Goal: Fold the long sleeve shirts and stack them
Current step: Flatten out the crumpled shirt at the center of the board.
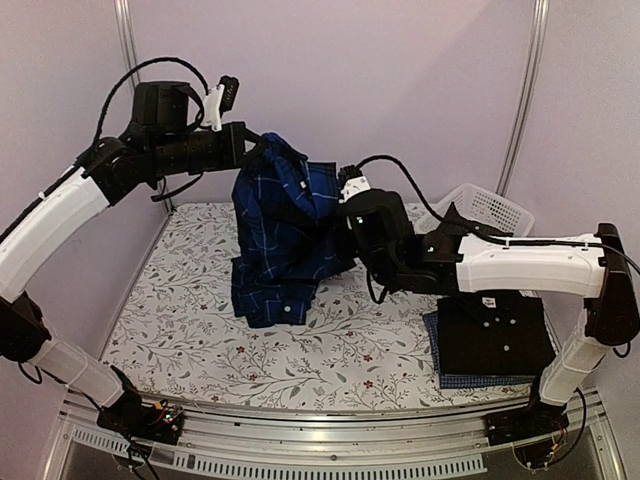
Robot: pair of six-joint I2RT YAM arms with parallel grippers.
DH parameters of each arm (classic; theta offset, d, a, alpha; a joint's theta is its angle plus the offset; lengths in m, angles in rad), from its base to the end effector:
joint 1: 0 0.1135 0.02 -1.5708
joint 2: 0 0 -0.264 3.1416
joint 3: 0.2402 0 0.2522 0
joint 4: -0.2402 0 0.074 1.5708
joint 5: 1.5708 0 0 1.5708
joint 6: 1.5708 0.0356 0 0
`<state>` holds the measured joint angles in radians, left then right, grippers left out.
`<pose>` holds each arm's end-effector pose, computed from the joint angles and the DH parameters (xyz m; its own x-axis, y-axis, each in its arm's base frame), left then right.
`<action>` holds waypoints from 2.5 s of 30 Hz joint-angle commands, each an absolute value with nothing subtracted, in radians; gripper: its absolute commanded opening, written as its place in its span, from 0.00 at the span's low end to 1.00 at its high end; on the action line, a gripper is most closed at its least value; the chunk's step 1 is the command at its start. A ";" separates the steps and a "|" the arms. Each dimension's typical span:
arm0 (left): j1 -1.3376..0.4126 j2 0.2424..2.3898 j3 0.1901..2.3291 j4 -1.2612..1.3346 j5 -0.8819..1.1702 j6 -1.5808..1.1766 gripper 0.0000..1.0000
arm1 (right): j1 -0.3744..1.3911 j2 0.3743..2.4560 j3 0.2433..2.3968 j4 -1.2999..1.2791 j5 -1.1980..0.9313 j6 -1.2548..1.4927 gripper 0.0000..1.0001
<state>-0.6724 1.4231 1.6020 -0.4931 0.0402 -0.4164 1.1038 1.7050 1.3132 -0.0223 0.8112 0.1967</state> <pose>0.2461 -0.1978 0.4434 -0.4849 -0.1305 -0.8648 0.4987 0.7710 -0.3960 0.2008 0.3409 0.2974 -0.2394 -0.1759 -0.9548 -0.2745 0.9556 -0.1072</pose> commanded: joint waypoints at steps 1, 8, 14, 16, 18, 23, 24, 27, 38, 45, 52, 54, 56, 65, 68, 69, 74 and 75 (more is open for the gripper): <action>-0.657 1.374 1.721 -0.477 0.003 -0.284 0.00 | 1.101 1.585 1.409 0.063 0.818 -0.142 0.00; -0.660 1.347 1.927 -0.446 0.040 -0.170 0.00 | 1.101 1.501 1.659 -0.014 0.637 -0.353 0.00; -0.661 1.318 2.019 -0.382 0.097 -0.130 0.00 | 1.101 1.510 1.869 -0.141 0.497 -0.379 0.00; -0.662 1.311 2.024 -0.354 0.094 -0.126 0.00 | 1.101 1.527 1.941 -0.192 0.458 -0.373 0.00; -0.659 1.318 2.034 -0.342 0.070 -0.128 0.00 | 1.098 1.551 1.984 -0.218 0.435 -0.366 0.00; -0.583 1.420 2.060 -0.396 0.071 -0.186 0.00 | 0.956 1.625 2.016 -0.320 0.218 -0.273 0.00; -0.543 1.447 2.047 -0.403 0.117 -0.215 0.00 | 0.902 1.645 2.006 -0.336 0.137 -0.200 0.00; -0.425 1.530 1.939 -0.388 0.223 -0.298 0.00 | 0.763 1.704 1.932 -0.341 -0.043 -0.055 0.00; -0.267 1.947 1.762 -0.294 0.448 -0.444 0.00 | 0.589 2.101 1.892 -0.363 -0.256 0.156 0.00; -0.266 2.035 1.859 -0.372 0.407 -0.432 0.02 | 0.584 2.193 1.915 -0.380 -0.206 0.185 0.00; -0.250 2.152 2.072 -0.557 0.385 -0.368 0.41 | 0.568 2.216 1.920 -0.382 -0.119 0.203 0.00; -0.244 2.160 2.097 -0.588 0.378 -0.361 0.57 | 0.549 2.228 1.932 -0.383 -0.090 0.226 0.00; -0.240 2.147 2.082 -0.599 0.378 -0.362 0.66 | 0.523 2.253 1.953 -0.386 -0.090 0.255 0.00; -0.255 1.830 1.509 -0.427 0.443 -0.484 0.70 | 0.468 2.414 2.119 -0.411 -0.132 0.264 0.02; -0.274 1.708 1.293 -0.365 0.455 -0.520 0.68 | 0.468 2.461 2.172 -0.418 -0.133 0.235 0.09; -0.282 1.665 1.228 -0.352 0.452 -0.535 0.68 | 0.467 2.469 2.187 -0.419 -0.133 0.228 0.14; -0.364 1.501 0.977 -0.287 0.431 -0.601 0.66 | 0.467 2.469 2.214 -0.444 -0.121 0.195 0.54; -0.385 1.478 0.928 -0.283 0.419 -0.615 0.66 | 0.466 2.459 2.214 -0.449 -0.113 0.189 0.62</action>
<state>-0.3099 1.5681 1.0630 -0.3771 0.4343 -0.5442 0.4606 2.4714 2.1727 -0.4232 -0.1303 0.2237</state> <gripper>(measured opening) 0.665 0.501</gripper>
